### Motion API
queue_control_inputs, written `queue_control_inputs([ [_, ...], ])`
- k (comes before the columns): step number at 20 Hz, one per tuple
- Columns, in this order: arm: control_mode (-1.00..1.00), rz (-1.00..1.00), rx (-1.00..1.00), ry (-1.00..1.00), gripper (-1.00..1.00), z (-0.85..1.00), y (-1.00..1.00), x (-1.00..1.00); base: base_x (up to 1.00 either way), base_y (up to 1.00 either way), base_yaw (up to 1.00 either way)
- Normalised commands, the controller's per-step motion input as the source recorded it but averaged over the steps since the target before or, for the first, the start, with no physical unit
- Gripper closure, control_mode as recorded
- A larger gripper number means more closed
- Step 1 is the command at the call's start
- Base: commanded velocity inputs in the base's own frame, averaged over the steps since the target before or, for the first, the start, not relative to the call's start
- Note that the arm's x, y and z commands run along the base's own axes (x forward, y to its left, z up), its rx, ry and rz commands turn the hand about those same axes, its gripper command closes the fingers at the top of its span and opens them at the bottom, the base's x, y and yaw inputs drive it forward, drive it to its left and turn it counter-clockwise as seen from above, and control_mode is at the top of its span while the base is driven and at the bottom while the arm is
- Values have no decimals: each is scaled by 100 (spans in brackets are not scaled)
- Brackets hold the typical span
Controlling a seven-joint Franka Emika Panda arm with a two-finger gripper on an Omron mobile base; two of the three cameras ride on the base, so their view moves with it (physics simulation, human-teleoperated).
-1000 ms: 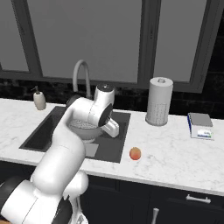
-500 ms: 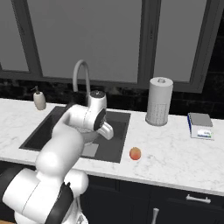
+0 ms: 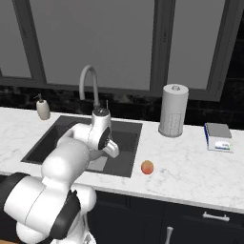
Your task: Put the colander in the sink, put the peach, apple in the colander, and turn on the sink faucet and pour water over the colander.
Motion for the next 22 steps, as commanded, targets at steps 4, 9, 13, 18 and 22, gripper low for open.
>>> queue_control_inputs([
  [4,-100,0,0,0,100,-28,15,17,0,0,0],
  [9,-100,2,0,0,100,-23,18,14,0,0,0],
  [13,-100,2,0,0,100,-21,16,13,0,0,0],
  [18,-100,5,0,0,100,-27,14,0,0,0,0],
  [22,-100,5,0,4,100,-24,4,0,0,0,0],
])
